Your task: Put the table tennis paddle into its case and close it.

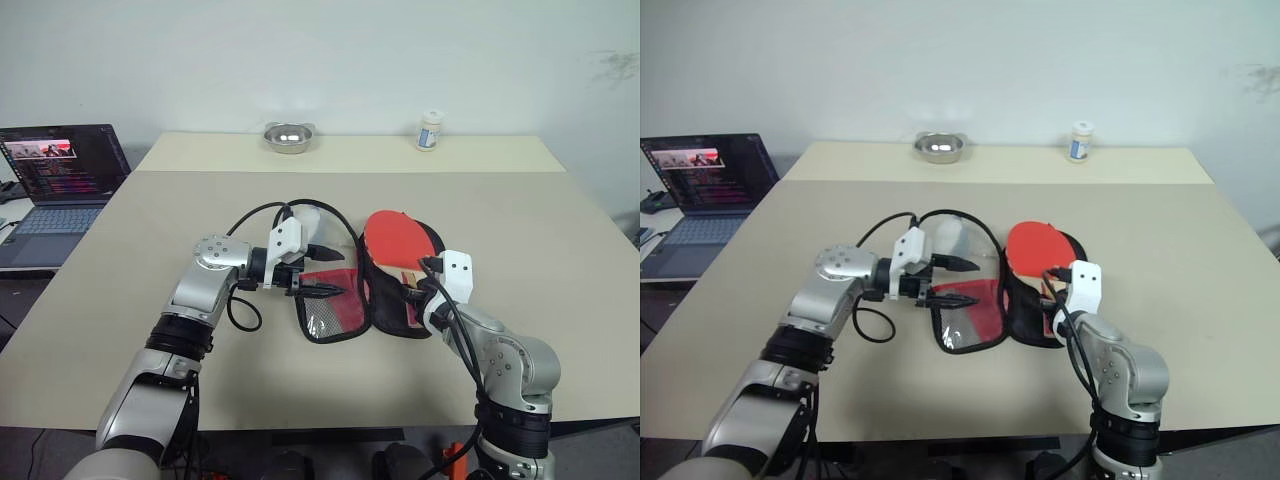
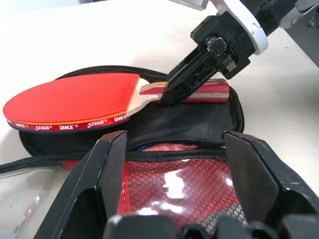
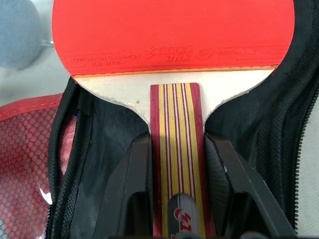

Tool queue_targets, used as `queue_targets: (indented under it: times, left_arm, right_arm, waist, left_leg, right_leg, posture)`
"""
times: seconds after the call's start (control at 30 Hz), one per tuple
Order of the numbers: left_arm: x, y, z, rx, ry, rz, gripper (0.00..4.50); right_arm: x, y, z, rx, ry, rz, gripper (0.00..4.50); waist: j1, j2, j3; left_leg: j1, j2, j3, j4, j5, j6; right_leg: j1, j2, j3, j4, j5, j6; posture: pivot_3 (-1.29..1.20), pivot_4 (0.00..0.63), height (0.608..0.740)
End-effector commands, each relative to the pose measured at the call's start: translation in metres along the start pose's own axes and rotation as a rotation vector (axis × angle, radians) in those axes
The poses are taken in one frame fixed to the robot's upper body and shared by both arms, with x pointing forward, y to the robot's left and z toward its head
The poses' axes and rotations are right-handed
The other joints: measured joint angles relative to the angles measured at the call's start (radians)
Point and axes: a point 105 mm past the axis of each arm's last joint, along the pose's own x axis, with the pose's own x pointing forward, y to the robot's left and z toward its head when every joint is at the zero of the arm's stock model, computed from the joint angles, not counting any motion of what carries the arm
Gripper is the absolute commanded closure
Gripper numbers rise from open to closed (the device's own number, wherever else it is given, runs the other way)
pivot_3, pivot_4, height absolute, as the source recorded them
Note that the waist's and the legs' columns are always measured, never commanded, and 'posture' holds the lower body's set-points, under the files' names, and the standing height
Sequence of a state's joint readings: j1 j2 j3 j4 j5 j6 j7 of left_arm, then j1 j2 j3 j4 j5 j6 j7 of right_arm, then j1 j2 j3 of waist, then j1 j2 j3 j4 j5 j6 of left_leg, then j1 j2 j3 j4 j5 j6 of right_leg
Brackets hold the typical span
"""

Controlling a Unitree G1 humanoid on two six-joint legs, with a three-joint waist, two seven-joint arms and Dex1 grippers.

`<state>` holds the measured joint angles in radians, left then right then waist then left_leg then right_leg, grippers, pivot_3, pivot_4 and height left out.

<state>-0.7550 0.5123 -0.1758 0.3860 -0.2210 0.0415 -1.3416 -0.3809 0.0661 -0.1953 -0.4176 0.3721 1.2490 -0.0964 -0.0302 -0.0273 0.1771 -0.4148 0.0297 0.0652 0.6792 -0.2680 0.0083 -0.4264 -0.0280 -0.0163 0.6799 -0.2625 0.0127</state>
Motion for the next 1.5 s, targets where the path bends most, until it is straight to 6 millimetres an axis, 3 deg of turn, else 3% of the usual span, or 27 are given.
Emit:
queue_targets:
  times: [0.03,0.3,0.47,0.6,0.77,0.9,1.07,1.17,1.37,1.5]
  left_arm:
    - [-0.002,0.002,0.009,0.043,-0.013,0.012,1.16]
    - [-0.004,0.002,0.006,0.042,-0.009,0.018,1.16]
    - [-0.014,0.006,0.002,0.022,0.006,0.068,1.16]
    - [-0.029,0.01,-0.003,0.0,0.026,0.118,1.16]
    - [-0.051,0.017,0.0,-0.017,0.048,0.157,1.16]
    - [-0.064,0.011,-0.009,-0.043,0.087,0.15,1.16]
    - [-0.095,0.0,-0.05,-0.128,0.243,0.188,1.16]
    - [-0.103,0.003,-0.063,-0.132,0.293,0.227,1.16]
    - [-0.104,0.012,-0.068,-0.129,0.31,0.267,1.16]
    - [-0.087,0.02,-0.064,-0.12,0.271,0.28,1.16]
  right_arm:
    - [-0.004,0.003,0.013,0.007,-0.072,0.008,2.72]
    - [-0.012,0.015,0.019,-0.054,-0.097,0.058,0.09]
    - [-0.045,0.033,0.036,-0.385,-0.146,0.23,0.04]
    - [-0.08,0.043,0.043,-0.492,-0.14,0.449,0.04]
    - [-0.111,0.038,0.065,-0.637,-0.208,0.547,0.04]
    - [-0.123,0.032,0.076,-0.674,-0.248,0.585,0.04]
    - [-0.143,0.024,0.087,-0.707,-0.241,0.658,0.04]
    - [-0.148,0.02,0.091,-0.717,-0.229,0.669,0.04]
    - [-0.154,0.018,0.086,-0.741,-0.185,0.693,0.04]
    - [-0.154,0.016,0.085,-0.743,-0.178,0.689,0.04]
  waist:
    - [0.0,0.0,0.0]
    - [0.0,0.0,0.0]
    - [0.0,0.0,0.0]
    - [0.001,0.0,0.0]
    - [0.001,-0.001,0.0]
    - [0.001,-0.001,0.0]
    - [0.0,-0.001,0.0]
    - [0.004,-0.001,0.0]
    - [0.011,-0.003,0.0]
    - [0.019,-0.003,0.0]
  left_leg:
    - [0.0,0.0,0.0,0.0,0.0,0.0]
    - [0.0,0.0,0.0,0.0,0.0,0.0]
    - [0.0,-0.001,0.0,0.0,0.0,0.0]
    - [0.0,0.001,-0.001,0.0,0.0,0.0]
    - [0.0,0.001,-0.003,0.0,0.0,0.0]
    - [0.001,0.001,-0.003,0.0,0.0,0.0]
    - [0.001,0.001,-0.002,0.0,0.0,0.0]
    - [0.001,0.001,-0.003,0.0,0.0,0.0]
    - [0.001,0.0,-0.003,0.001,0.0,0.0]
    - [0.001,-0.001,-0.003,0.001,0.0,0.0]
  right_leg:
    - [0.0,0.0,0.0,0.0,0.0,0.0]
    - [0.0,0.0,0.0,0.0,0.0,0.0]
    - [0.0,0.0,0.0,0.0,0.0,0.0]
    - [0.0,0.001,-0.001,-0.001,0.0,0.0]
    - [0.001,0.001,-0.003,0.0,0.0,0.0]
    - [0.002,0.001,-0.003,0.0,0.0,0.0]
    - [0.002,0.001,-0.002,-0.001,0.0,0.0]
    - [0.002,0.0,-0.003,0.0,0.0,0.0]
    - [0.003,-0.006,-0.004,-0.001,0.0,0.0]
    - [0.003,-0.006,-0.005,-0.001,0.0,0.0]
  posture:
    - [0.0,0.15,0.74]
    - [0.0,0.15,0.74]
    - [0.0,0.15,0.74]
    - [0.0,0.15,0.74]
    - [0.0,0.15,0.74]
    - [0.0,0.15,0.74]
    - [0.0,0.15,0.74]
    - [0.0,0.15,0.74]
    - [0.0,0.15,0.74]
    - [0.0,0.15,0.74]
